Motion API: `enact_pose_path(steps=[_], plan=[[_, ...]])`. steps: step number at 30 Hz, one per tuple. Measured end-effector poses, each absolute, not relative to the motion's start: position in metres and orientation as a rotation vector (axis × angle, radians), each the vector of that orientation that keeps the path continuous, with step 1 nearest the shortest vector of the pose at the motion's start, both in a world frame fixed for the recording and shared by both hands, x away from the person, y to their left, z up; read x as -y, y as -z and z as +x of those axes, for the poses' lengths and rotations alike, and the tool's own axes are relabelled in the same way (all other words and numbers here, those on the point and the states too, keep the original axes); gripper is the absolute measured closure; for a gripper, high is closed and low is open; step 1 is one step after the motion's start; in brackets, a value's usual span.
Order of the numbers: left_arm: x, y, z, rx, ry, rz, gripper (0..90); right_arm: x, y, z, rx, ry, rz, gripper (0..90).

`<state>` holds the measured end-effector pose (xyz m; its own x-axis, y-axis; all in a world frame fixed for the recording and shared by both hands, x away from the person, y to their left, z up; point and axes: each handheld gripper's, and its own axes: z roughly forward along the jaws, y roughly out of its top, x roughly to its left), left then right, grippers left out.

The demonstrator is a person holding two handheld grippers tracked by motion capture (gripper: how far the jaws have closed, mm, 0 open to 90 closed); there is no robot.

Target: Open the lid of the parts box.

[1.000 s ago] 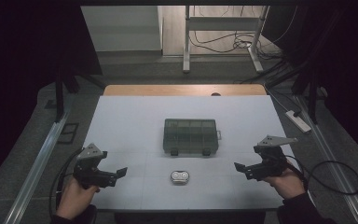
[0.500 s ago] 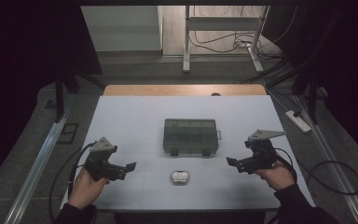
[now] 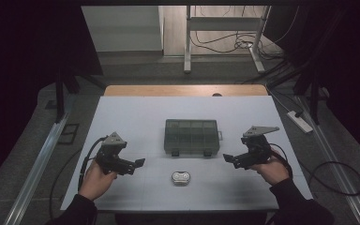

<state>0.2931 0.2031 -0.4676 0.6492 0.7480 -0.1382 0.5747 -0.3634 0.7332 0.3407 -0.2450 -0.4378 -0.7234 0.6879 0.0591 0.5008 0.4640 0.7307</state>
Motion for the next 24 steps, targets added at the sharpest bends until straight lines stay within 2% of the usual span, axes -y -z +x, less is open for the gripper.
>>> enact_pose_path(steps=[24], plan=[[-0.174, 0.472, 0.327, -0.984, -0.231, 2.092, 0.0, 0.227, 0.442, 0.364, -2.496, -1.083, 1.063, 0.0]])
